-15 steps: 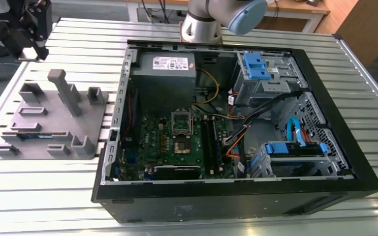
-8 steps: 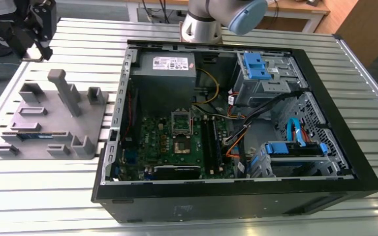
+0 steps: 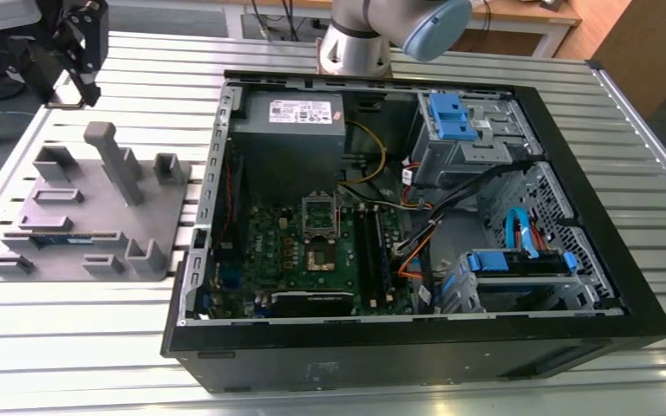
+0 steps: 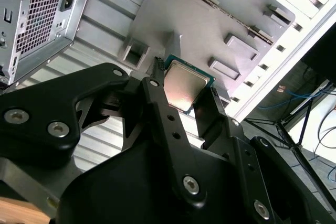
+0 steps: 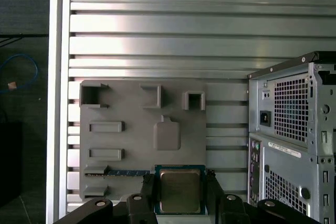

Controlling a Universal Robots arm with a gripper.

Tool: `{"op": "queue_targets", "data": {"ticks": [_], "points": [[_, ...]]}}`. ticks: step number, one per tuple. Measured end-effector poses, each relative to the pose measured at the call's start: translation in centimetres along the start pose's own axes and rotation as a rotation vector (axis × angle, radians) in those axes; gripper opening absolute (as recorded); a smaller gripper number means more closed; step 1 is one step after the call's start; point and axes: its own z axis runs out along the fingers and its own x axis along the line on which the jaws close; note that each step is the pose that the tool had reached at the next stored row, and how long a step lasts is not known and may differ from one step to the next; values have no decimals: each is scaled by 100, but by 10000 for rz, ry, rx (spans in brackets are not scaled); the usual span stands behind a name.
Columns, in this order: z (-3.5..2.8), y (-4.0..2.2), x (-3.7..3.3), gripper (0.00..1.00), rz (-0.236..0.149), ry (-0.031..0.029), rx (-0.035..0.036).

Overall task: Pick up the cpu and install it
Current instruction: 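Pick up the cpu and move it towards the insertion slot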

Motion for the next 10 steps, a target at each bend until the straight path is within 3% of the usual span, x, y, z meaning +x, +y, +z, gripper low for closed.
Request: {"op": "queue_targets", "data": {"ticks": [10], "points": [[2, 1, -100, 47, 0, 0, 0]]}}
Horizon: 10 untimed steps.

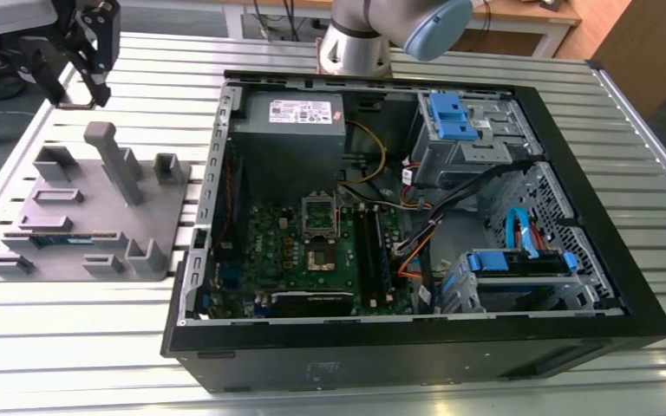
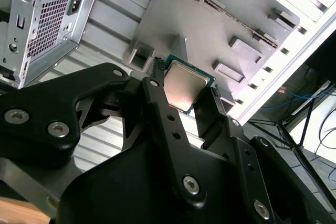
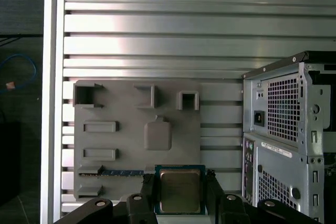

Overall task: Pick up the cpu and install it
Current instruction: 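Pick up the cpu and move it towards the insertion slot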

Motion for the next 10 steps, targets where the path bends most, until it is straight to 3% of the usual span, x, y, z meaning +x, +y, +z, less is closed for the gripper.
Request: {"op": "queue_targets", "data": {"ticks": [10], "points": [[2, 1, -98, 47, 0, 0, 0]]}}
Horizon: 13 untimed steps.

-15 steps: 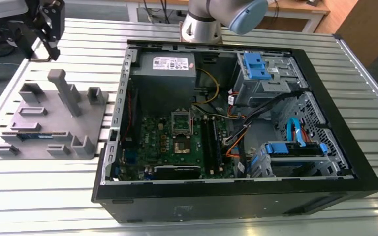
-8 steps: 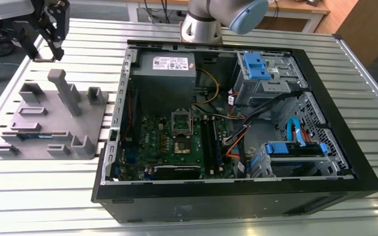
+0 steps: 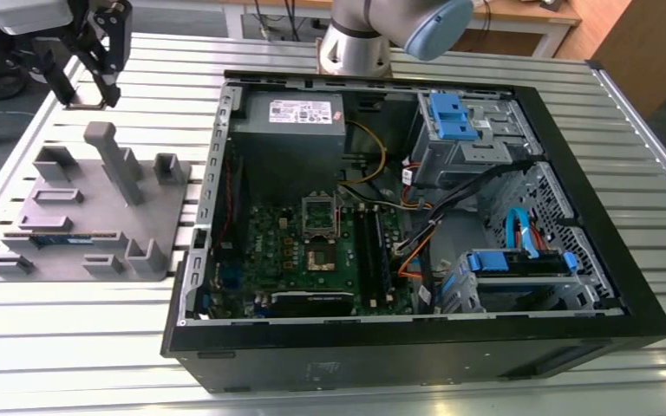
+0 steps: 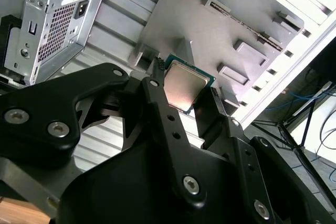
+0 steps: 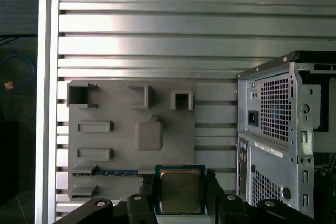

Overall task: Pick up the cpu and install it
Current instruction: 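Pick up the cpu and move it towards the insertion slot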

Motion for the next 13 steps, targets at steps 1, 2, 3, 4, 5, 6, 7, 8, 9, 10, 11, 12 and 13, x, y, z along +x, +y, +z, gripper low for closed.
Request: {"op": "queue_targets", "data": {"ticks": [1, 2, 3, 4, 5, 6, 7, 8, 9, 10, 11, 12, 13], "points": [[0, 0, -11, 47, 0, 0, 0], [0, 0, -20, 47, 0, 0, 0], [1, 0, -30, 47, 0, 0, 0], [0, 0, -40, 47, 0, 0, 1], [0, 0, -51, 47, 0, 0, 0], [1, 0, -61, 47, 0, 0, 1], [1, 0, -71, 47, 0, 1, 1], [1, 1, -82, 47, 0, 1, 1], [1, 1, -93, 47, 0, 1, 1], [1, 1, -103, 47, 0, 0, 0], [2, 1, -113, 47, 0, 0, 0], [2, 1, -124, 47, 0, 0, 0], [2, 1, -134, 47, 0, 0, 1]]}}
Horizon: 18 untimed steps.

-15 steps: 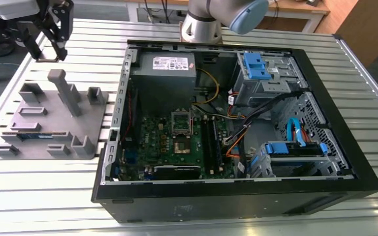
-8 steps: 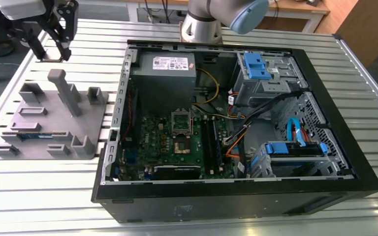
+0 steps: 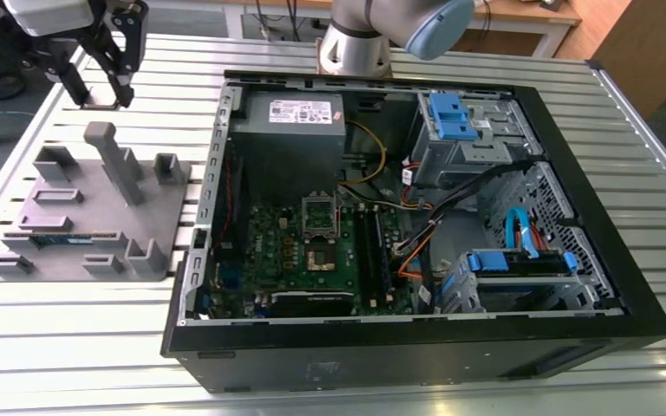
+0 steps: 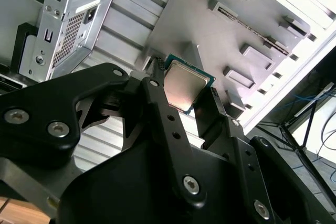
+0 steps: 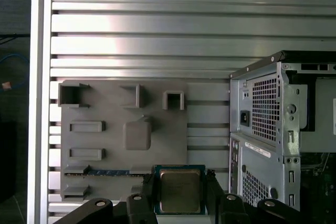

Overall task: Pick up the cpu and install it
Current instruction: 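Pick up the cpu and move it towards the insertion slot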

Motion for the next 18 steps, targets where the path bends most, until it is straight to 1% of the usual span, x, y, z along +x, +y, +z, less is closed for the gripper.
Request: {"op": "queue_targets", "data": {"ticks": [18], "points": [[3, 1, -196, 47, 0, 0, 0]]}}
